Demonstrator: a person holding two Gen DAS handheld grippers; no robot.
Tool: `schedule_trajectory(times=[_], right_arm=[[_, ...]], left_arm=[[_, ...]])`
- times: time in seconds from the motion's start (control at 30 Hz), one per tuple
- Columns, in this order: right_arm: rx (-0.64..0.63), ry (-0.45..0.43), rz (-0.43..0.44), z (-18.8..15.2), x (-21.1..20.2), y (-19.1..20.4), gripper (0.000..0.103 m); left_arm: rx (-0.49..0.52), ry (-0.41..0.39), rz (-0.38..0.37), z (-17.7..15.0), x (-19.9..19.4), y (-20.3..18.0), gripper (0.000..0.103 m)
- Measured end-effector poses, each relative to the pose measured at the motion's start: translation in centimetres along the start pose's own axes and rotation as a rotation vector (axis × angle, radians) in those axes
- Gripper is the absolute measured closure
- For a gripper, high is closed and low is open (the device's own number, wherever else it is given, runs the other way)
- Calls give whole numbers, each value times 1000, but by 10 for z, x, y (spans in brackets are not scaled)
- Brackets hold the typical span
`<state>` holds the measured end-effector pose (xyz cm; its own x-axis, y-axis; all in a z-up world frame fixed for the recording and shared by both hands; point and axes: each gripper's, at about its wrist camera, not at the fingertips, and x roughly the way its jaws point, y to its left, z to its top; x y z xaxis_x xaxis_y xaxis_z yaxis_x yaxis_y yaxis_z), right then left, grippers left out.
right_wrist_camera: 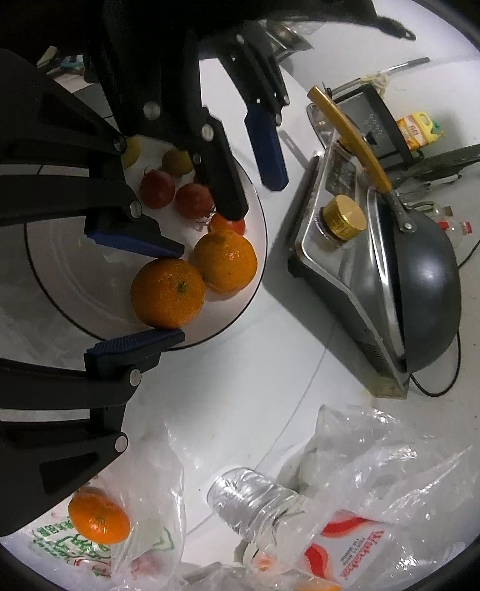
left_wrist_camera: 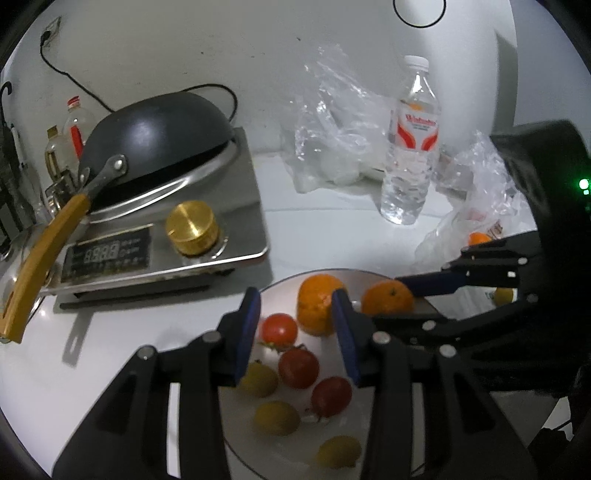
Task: Organize fruits
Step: 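Lower both oranges onto the plate and open both grippers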
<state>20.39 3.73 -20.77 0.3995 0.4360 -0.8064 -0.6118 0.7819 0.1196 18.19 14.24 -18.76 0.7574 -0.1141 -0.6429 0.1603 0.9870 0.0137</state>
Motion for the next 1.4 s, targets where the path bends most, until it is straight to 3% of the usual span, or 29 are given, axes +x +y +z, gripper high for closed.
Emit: schedule_trajectory(times=[0.3,0.43,0.57,1.4], right_arm=[[4,15,-19,1,7,1,62],[11,8,-22,5,7,1,62],[10,-2,-30,7,2,2,61],[2,-78,-62,-22,-68,10,61]], left_arm=[[-21,4,14,-6,-2,9,60],[-37,5,23,-10,-6,12,52],[-45,2,30,-10,-9,12,52],[9,-59,24,-7,-58,-31,52]])
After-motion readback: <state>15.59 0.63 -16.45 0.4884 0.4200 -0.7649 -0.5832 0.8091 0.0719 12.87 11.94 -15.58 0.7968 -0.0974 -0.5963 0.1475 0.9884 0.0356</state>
